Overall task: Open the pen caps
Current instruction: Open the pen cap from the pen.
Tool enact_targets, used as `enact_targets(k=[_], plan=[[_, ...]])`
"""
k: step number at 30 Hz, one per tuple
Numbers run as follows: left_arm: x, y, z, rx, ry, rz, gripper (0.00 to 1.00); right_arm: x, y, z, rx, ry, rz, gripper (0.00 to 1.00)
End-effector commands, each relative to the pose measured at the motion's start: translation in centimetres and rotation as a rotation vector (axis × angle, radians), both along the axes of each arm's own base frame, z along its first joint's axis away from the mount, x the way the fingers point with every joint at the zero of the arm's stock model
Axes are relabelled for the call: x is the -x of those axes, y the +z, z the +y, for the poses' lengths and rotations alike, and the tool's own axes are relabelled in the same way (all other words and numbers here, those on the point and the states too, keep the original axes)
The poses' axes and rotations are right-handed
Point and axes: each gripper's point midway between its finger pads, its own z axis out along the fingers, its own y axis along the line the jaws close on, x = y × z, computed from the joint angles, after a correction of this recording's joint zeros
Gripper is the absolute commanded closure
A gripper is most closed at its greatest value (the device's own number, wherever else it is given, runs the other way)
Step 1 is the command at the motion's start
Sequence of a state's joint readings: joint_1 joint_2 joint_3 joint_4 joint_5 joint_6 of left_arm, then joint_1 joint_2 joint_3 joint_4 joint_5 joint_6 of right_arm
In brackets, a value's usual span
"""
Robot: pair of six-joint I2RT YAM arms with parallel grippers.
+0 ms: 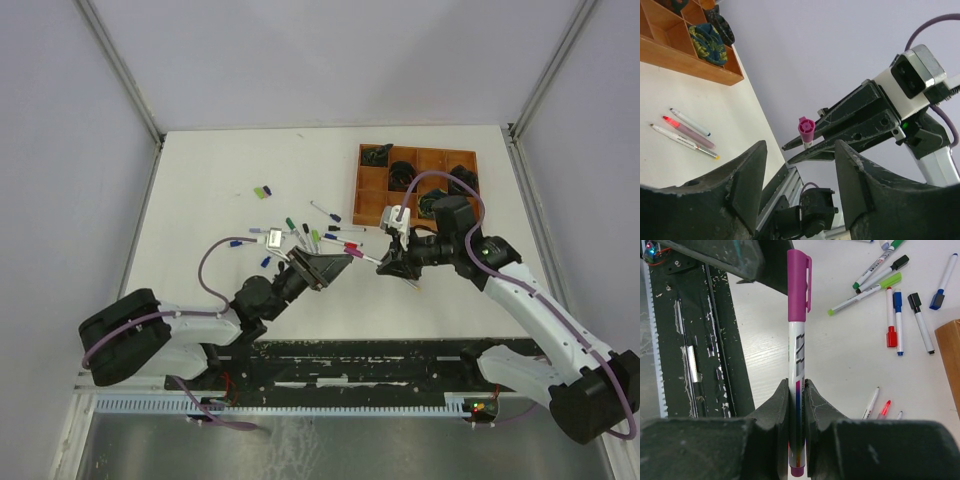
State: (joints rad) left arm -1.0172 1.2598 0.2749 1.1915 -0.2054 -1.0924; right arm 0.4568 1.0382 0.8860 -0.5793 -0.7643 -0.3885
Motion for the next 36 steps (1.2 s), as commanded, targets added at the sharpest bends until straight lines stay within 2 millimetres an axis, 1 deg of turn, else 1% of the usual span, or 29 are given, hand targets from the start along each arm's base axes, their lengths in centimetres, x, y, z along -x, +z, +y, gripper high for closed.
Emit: enact_targets(k=[1, 3, 4, 9, 14, 19, 21, 23, 24, 26, 29, 33, 36], plan=[[-1.1, 3.8, -0.3, 0.157, 0.04, -0.015, 0.38, -0.6, 0.6, 0.4, -0.026, -0.01, -0.014, 0.98], [-1.4, 3.8, -0.7, 0.161, 0.04, -0.01, 0.41, -0.6, 0.5, 0.4, -0.024, -0.009, -0.015, 0.98], [-1.6, 3.7, -0.9, 0.165, 0.043, -0.009, 0.45, -0.6, 0.5, 0.4, -0.023, -0.007, -0.015, 0.98], [-2.1, 3.7, -1.4, 0.182, 0.054, -0.006, 0.55, -0.6, 0.3, 0.4, -0.018, -0.005, -0.017, 0.98], [-2.3, 3.6, -2.0, 0.174, 0.043, -0.001, 0.62, -0.7, 0.2, 0.3, -0.013, -0.011, -0.018, 0.98], [-2.3, 3.4, -2.4, 0.169, 0.034, 0.003, 0.75, -0.8, 0.0, 0.3, -0.007, -0.014, -0.013, 0.99], [-2.3, 3.5, -2.4, 0.17, 0.035, 0.003, 0.83, -0.8, 0.1, 0.3, -0.007, -0.013, -0.015, 0.98], [-2.5, 3.4, -2.1, 0.171, 0.046, 0.005, 0.95, -0.8, 0.1, 0.2, -0.007, -0.015, -0.016, 0.98], [-2.6, 3.5, -1.8, 0.175, 0.058, 0.008, 0.97, -0.8, 0.1, 0.2, -0.006, -0.015, -0.014, 0.98], [-3.0, 3.5, -0.8, 0.186, 0.097, 0.013, 0.97, -0.9, 0.1, 0.2, -0.003, -0.017, -0.018, 0.98], [-4.2, 4.1, 1.9, 0.221, 0.162, 0.02, 0.97, -0.9, 0.2, 0.1, 0.001, -0.023, -0.023, 0.98], [-6.9, 4.3, 7.0, 0.242, 0.281, 0.027, 0.97, -0.9, 0.2, -0.1, 0.009, -0.025, -0.026, 0.98], [-8.2, 4.7, 10.1, 0.23, 0.356, 0.025, 0.97, -0.9, 0.0, -0.1, 0.018, -0.021, -0.016, 0.98]])
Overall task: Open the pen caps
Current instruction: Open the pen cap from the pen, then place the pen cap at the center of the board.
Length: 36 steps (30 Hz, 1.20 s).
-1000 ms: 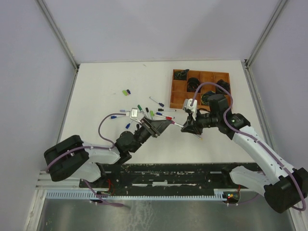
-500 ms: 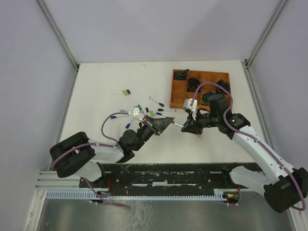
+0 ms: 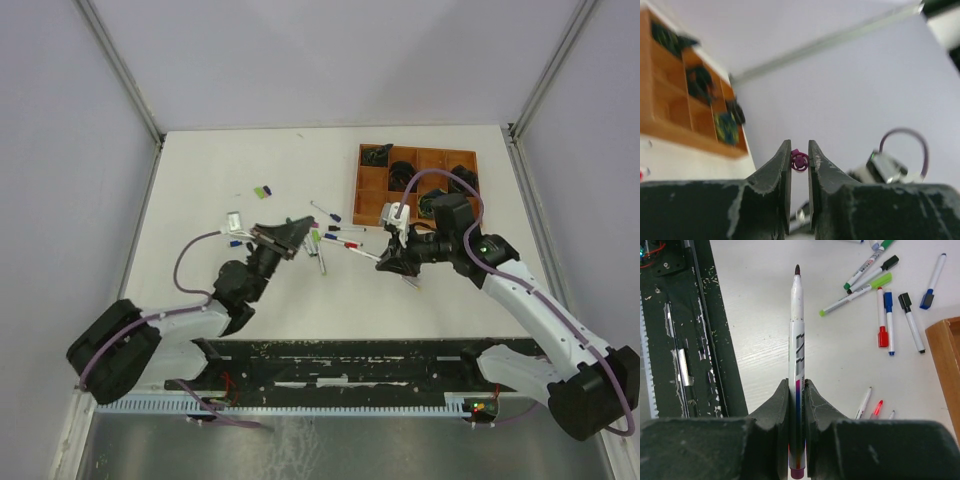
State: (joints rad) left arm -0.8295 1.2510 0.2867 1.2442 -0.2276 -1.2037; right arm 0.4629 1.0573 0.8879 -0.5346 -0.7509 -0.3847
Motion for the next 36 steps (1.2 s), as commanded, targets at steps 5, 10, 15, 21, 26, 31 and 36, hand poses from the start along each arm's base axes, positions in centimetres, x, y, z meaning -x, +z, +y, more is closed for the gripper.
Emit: enact_targets(k=[5, 10, 15, 21, 26, 31, 36], plan=[[-3.6, 2.9, 9.7, 0.017, 0.317, -0.009, 0.97, -0.1, -0.2, -0.5, 0.033, -0.014, 0.016, 0.98], [-5.3, -0.4, 14.0, -0.179, 0.468, 0.11, 0.97, -0.7, -0.1, -0.8, 0.041, -0.045, -0.005, 0.98], [-7.8, -3.4, 17.3, -0.337, 0.482, 0.201, 0.97, -1.1, -0.1, -1.2, 0.057, -0.067, -0.031, 0.98], [-13.3, -7.4, 19.2, -0.443, 0.333, 0.354, 0.97, -1.2, -0.1, -1.4, 0.069, -0.072, -0.045, 0.98], [-17.6, -11.8, 19.7, -0.565, 0.243, 0.483, 0.97, -1.4, -0.2, -1.6, 0.08, -0.076, -0.054, 0.98], [-21.1, -14.3, 20.6, -0.605, 0.248, 0.564, 0.97, -1.4, -0.4, -1.6, 0.087, -0.077, -0.052, 0.98], [-24.1, -16.8, 21.3, -0.69, 0.221, 0.655, 0.97, -1.3, -0.3, -1.7, 0.089, -0.075, -0.059, 0.98]])
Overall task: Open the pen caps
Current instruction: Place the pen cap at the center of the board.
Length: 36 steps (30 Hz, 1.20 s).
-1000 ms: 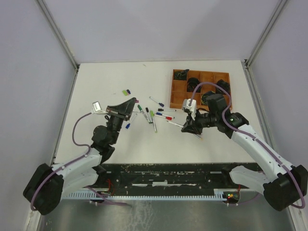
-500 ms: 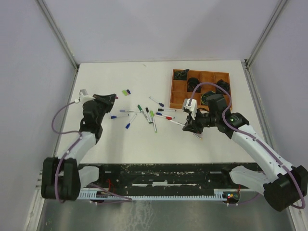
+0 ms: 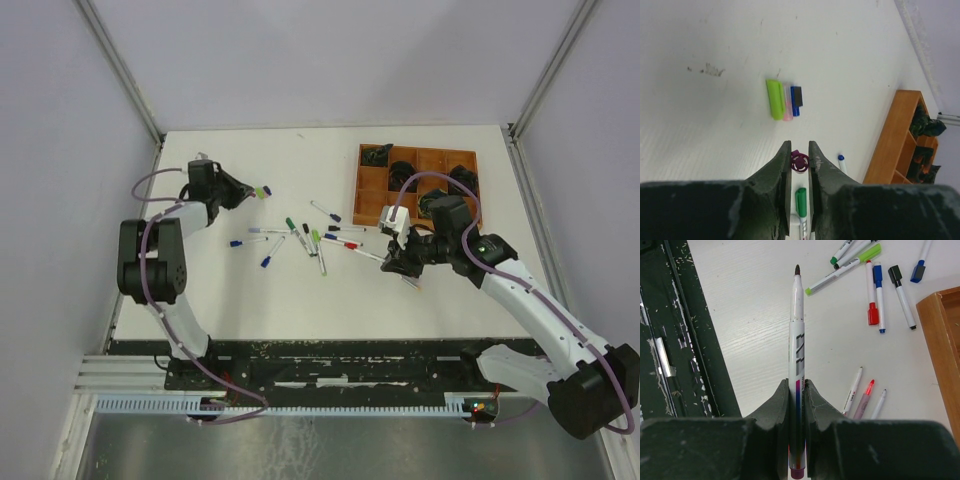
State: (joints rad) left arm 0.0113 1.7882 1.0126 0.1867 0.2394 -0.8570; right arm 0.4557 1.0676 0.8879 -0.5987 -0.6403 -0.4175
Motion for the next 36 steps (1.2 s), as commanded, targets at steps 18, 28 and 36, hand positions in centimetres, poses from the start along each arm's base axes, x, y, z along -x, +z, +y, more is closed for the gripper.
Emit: enact_targets(k=[18, 28, 36], plan=[[-3.9, -4.6, 0.5, -0.09, -0.107, 0.168, 0.76, -0.5, 1.8, -0.1, -0.012, 0.005, -0.079, 0.98], [-3.8, -5.2, 0.5, -0.08, -0.103, 0.183, 0.57, -0.4, 1.7, -0.1, -0.009, 0.01, -0.077, 0.98], [-3.9, -1.6, 1.3, -0.12, -0.077, 0.114, 0.52, -0.6, -1.2, -0.6, 0.08, 0.024, 0.004, 0.98]])
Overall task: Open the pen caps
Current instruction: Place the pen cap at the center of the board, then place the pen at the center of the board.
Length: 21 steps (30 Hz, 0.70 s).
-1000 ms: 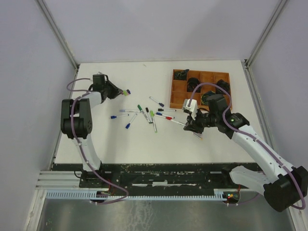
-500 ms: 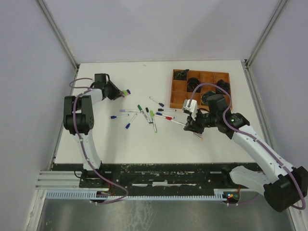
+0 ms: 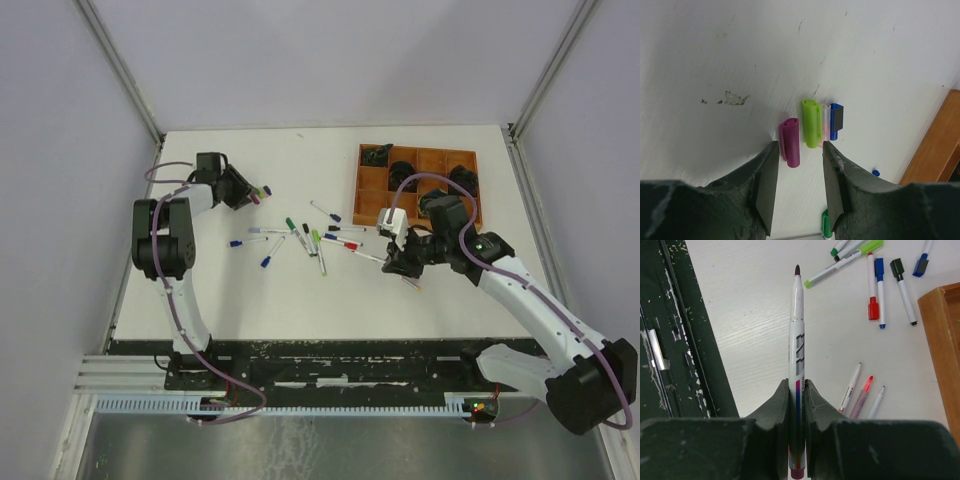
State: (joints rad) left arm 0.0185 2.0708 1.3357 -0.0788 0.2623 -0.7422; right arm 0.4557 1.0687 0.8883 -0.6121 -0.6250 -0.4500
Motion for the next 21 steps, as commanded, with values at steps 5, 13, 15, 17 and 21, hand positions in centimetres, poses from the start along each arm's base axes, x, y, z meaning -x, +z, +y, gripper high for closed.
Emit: enact_targets(k=[5, 13, 15, 17, 21], plan=[[0.6, 7.5, 1.1, -0.062, -0.002, -0.183, 0.47, -1.6, -3.2, -1.6, 0.196, -0.025, 0.089, 0.98], [6.0, 13.6, -2.9, 0.094, -0.097, -0.405, 0.47, -2.9, -7.2, -3.8, 0.359, -0.129, 0.162, 0.98], [8.5, 14.7, -4.9, 0.098, -0.161, -0.441, 0.46, -3.0, -8.0, -4.3, 0.405, -0.148, 0.198, 0.98], [11.1, 16.5, -7.2, 0.082, -0.22, -0.501, 0.45, -3.2, -8.7, -4.9, 0.451, -0.175, 0.231, 0.98], [16.1, 17.7, -10.7, 0.058, -0.292, -0.571, 0.43, -3.7, -9.7, -5.2, 0.492, -0.223, 0.262, 0.98]])
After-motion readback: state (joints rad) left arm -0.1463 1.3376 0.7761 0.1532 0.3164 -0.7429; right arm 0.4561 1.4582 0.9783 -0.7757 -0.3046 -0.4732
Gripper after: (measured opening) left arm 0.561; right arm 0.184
